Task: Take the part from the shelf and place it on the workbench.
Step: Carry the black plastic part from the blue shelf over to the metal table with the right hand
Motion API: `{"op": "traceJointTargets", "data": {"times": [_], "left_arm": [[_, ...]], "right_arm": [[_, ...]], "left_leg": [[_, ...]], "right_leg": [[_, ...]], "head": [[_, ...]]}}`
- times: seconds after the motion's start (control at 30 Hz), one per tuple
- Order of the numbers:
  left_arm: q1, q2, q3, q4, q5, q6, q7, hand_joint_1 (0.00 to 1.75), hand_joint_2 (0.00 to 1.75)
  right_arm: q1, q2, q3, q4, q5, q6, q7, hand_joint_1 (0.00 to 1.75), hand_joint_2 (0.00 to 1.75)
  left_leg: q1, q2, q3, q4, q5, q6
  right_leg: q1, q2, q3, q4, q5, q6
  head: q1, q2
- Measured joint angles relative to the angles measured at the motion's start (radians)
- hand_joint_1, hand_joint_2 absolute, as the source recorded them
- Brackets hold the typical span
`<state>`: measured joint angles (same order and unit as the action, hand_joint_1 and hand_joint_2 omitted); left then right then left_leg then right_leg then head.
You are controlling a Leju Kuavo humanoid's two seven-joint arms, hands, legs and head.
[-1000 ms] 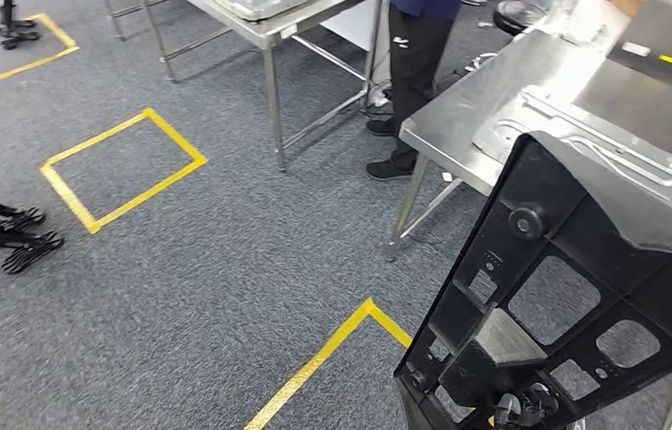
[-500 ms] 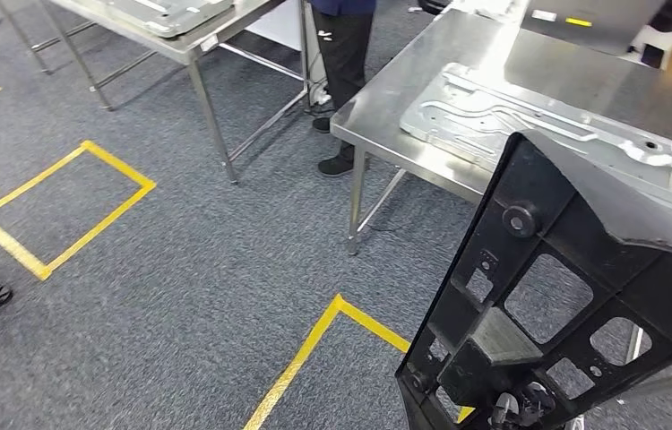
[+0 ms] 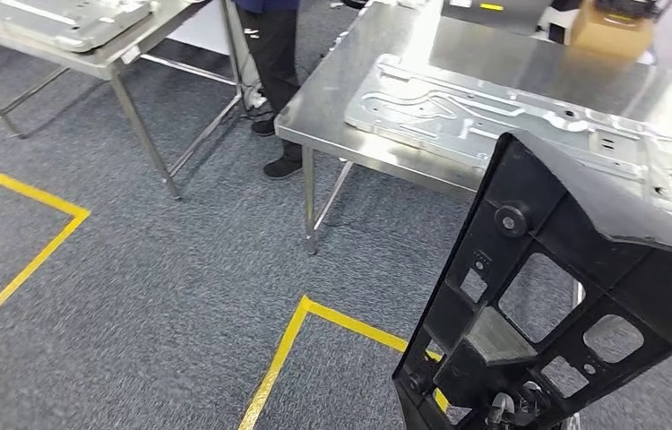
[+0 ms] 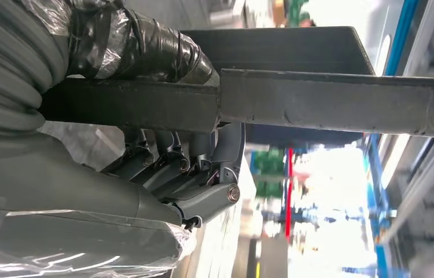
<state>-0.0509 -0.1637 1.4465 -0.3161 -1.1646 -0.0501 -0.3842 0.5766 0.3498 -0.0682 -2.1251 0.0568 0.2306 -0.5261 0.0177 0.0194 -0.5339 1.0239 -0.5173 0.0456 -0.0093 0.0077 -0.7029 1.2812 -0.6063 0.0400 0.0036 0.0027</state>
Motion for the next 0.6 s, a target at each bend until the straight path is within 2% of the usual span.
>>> {"op": "traceJointTargets", "data": {"times": [0.03, 0.07, 0.1, 0.17, 0.2, 0.23, 0.3, 0.33, 0.4, 0.47, 0.5, 0.53, 0.57, 0.6], "left_arm": [[0.000, 0.000, 0.000, -0.001, 0.000, -0.002, 0.000, 0.00, 0.00], [0.000, -0.001, 0.000, -0.001, 0.000, -0.003, 0.001, 0.00, 0.00], [-0.001, -0.001, 0.000, -0.002, -0.001, -0.004, 0.001, 0.00, 0.00], [-0.003, -0.002, 0.000, -0.002, -0.002, -0.005, 0.003, 0.00, 0.00], [-0.004, -0.003, -0.001, -0.002, -0.003, -0.005, 0.004, 0.00, 0.00], [-0.005, -0.003, -0.001, -0.002, -0.005, -0.004, 0.006, 0.00, 0.00], [-0.009, -0.003, -0.002, -0.002, -0.008, -0.001, 0.010, 0.00, 0.00], [-0.010, -0.003, -0.002, -0.002, -0.008, 0.000, 0.010, 0.00, 0.00], [-0.010, -0.003, -0.003, -0.003, -0.009, 0.000, 0.011, 0.00, 0.00], [-0.007, -0.002, -0.003, -0.004, -0.009, 0.002, 0.012, 0.00, 0.00], [-0.004, -0.002, -0.003, -0.004, -0.009, 0.002, 0.012, 0.00, 0.00], [-0.002, -0.002, -0.003, -0.004, -0.010, 0.004, 0.014, 0.00, 0.00], [0.000, -0.002, -0.003, -0.004, -0.012, 0.006, 0.016, 0.00, 0.00], [0.002, -0.001, -0.003, -0.004, -0.015, 0.008, 0.018, 0.00, 0.00]], "right_arm": [[0.001, 0.000, 0.000, 0.000, 0.000, 0.000, 0.001, 1.75, 1.75], [0.001, 0.000, 0.000, 0.000, 0.000, -0.001, 0.002, 1.75, 1.75], [0.001, 0.000, 0.000, 0.000, 0.000, -0.001, 0.002, 1.75, 1.75], [0.001, 0.000, 0.000, 0.000, 0.001, -0.001, 0.004, 1.75, 1.75], [0.001, 0.000, 0.000, 0.000, 0.003, -0.003, 0.006, 1.75, 1.75], [0.001, 0.000, 0.001, -0.001, 0.010, -0.009, 0.009, 1.75, 1.75], [0.003, 0.000, 0.003, -0.001, 0.027, -0.022, 0.016, 1.75, 1.75], [0.005, 0.000, 0.004, -0.002, 0.035, -0.027, 0.018, 1.75, 1.75], [0.005, 0.001, 0.007, -0.002, 0.040, -0.031, 0.020, 1.75, 1.75], [0.003, 0.001, 0.013, -0.002, 0.042, -0.033, 0.020, 1.75, 1.75], [0.003, 0.002, 0.016, -0.002, 0.044, -0.034, 0.020, 1.75, 1.75], [0.003, 0.002, 0.018, -0.002, 0.048, -0.037, 0.021, 1.75, 1.75], [0.003, 0.001, 0.021, -0.002, 0.054, -0.043, 0.020, 1.75, 1.75], [0.004, 0.001, 0.025, -0.002, 0.061, -0.051, 0.020, 1.75, 1.75]], "left_leg": [[0.000, 0.015, 0.002, 0.000, -0.002, 0.000], [0.000, 0.029, 0.004, 0.000, -0.005, -0.001], [0.000, 0.041, 0.009, 0.000, -0.008, -0.003], [-0.002, 0.061, 0.019, 0.000, -0.016, -0.010], [-0.003, 0.068, 0.022, -0.001, -0.020, -0.014], [-0.004, 0.075, 0.025, -0.003, -0.023, -0.020], [-0.006, 0.086, 0.035, -0.010, -0.026, -0.031], [-0.005, 0.081, 0.041, -0.010, -0.028, -0.036], [-0.004, 0.043, 0.029, 0.029, -0.057, -0.045], [-0.002, 0.002, -0.030, 0.141, -0.114, -0.048], [-0.002, -0.005, -0.064, 0.201, -0.136, -0.048], [-0.002, -0.008, -0.088, 0.237, -0.139, -0.049], [-0.002, -0.010, -0.096, 0.238, -0.121, -0.048], [-0.002, -0.010, -0.087, 0.203, -0.084, -0.047]], "right_leg": [[-0.003, -0.003, -0.013, 0.022, 0.002, 0.002], [-0.004, -0.006, -0.006, 0.006, 0.023, 0.003], [-0.005, -0.014, 0.021, -0.048, 0.058, 0.002], [0.003, -0.052, 0.092, -0.184, 0.112, -0.009], [0.008, -0.067, 0.115, -0.228, 0.123, -0.016], [0.013, -0.075, 0.125, -0.246, 0.122, -0.023], [0.016, -0.061, 0.127, -0.252, 0.122, -0.034], [0.012, -0.055, 0.132, -0.260, 0.124, -0.040], [0.006, -0.044, 0.145, -0.278, 0.130, -0.050], [0.005, -0.035, 0.150, -0.284, 0.130, -0.059], [0.006, -0.029, 0.151, -0.283, 0.129, -0.062], [0.007, -0.022, 0.152, -0.281, 0.126, -0.063], [0.007, -0.015, 0.155, -0.279, 0.123, -0.063], [0.007, -0.009, 0.159, -0.276, 0.119, -0.062]], "head": [[0.000, 0.000], [0.000, 0.000], [0.000, 0.000], [0.000, 0.000], [0.000, 0.000], [0.000, 0.000], [0.000, 0.000], [-0.001, 0.000], [-0.001, 0.000], [-0.002, 0.000], [-0.002, 0.000], [-0.002, 0.000], [-0.002, 0.000], [-0.002, 0.000]]}}
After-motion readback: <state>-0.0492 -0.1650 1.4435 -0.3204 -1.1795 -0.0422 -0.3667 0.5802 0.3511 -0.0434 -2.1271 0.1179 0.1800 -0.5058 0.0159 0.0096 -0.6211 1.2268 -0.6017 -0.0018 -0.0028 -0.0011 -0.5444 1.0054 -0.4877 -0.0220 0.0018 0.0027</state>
